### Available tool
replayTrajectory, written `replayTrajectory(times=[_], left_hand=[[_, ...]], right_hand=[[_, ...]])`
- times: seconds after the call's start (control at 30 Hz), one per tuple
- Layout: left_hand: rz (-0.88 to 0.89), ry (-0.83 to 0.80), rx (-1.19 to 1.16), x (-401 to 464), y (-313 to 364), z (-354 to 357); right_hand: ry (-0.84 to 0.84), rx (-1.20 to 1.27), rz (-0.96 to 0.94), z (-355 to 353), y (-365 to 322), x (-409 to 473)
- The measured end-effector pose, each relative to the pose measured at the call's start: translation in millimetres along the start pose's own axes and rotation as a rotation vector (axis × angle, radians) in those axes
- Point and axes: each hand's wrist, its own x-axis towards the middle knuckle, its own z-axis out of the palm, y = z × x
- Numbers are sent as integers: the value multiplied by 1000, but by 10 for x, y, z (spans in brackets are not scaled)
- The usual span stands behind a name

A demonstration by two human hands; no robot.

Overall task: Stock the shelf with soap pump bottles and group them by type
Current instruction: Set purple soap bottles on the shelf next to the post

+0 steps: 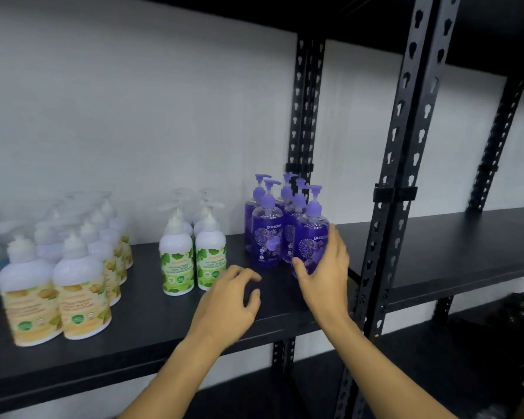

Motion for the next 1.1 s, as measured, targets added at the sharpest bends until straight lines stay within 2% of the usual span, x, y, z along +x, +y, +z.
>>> replayTrajectory(times=[0.17, 0.3, 0.4, 0.53, 0.7, 1.1], left_hand=[[-66, 209, 84, -306, -323, -494], [-201, 286, 188, -407, -607, -711], [-308, 221, 247, -468, -730, -725], [-303, 95, 270, -534, -747, -660], [-237, 34, 396, -568, -749, -631], [-260, 23, 353, -603, -733, -669]], right_hand=[[18, -81, -156, 241, -509, -290], [-196, 55, -169, 520, -792, -382], [-370, 183, -103, 697, -901, -424], [-482, 285, -22, 833, -936, -390], [-518, 289, 7, 888, -909, -336], [-480, 266, 16, 930, -902, -350]])
